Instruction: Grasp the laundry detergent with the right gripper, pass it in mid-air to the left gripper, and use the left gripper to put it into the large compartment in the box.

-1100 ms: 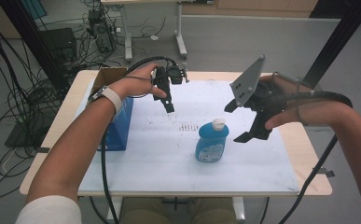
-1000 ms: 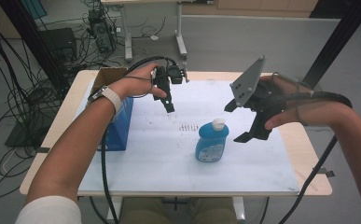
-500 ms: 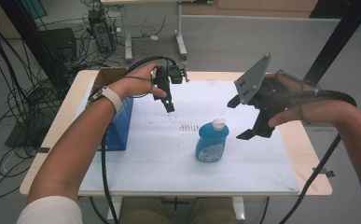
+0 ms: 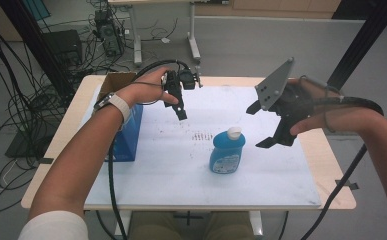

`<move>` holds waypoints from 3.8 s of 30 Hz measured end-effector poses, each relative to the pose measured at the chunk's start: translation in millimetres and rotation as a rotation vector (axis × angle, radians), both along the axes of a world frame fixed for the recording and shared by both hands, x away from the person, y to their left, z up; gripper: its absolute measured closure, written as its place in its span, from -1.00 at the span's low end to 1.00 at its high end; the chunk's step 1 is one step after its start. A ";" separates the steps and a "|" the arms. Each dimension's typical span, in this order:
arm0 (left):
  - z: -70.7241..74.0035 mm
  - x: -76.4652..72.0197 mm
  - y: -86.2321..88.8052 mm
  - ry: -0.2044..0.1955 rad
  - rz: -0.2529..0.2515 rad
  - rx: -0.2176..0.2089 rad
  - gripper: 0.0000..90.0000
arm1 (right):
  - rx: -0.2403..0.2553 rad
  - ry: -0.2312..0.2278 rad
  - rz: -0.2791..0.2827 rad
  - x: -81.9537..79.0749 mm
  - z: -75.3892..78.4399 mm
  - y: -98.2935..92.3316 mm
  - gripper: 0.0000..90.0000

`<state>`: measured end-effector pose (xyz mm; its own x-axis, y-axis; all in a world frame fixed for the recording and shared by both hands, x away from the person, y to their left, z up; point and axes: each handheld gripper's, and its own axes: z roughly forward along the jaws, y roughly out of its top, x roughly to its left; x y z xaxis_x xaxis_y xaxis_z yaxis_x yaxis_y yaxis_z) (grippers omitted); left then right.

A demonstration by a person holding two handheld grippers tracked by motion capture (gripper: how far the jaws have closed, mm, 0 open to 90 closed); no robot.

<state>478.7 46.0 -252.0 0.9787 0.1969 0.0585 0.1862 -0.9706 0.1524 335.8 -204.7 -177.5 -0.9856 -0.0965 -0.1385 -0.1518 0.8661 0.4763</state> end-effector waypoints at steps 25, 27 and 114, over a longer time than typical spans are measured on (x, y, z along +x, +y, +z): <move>-0.5 0.5 1.3 -0.004 0.006 0.003 -0.83 | 0.040 0.018 -0.019 13.6 -21.7 -11.6 -0.85; -0.7 0.6 1.3 -0.005 0.006 0.005 -0.83 | 0.046 0.018 -0.019 14.1 -22.3 -12.1 -0.86; -4.7 3.4 2.1 -0.002 0.019 0.023 -0.83 | 0.237 0.094 -0.102 37.8 -91.1 -54.0 -0.90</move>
<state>482.1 48.2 -256.7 0.9747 0.2135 0.0654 0.2038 -0.9703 0.1301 373.6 -258.7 -268.5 -0.9982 0.0284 -0.0526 -0.0146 0.7374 0.6753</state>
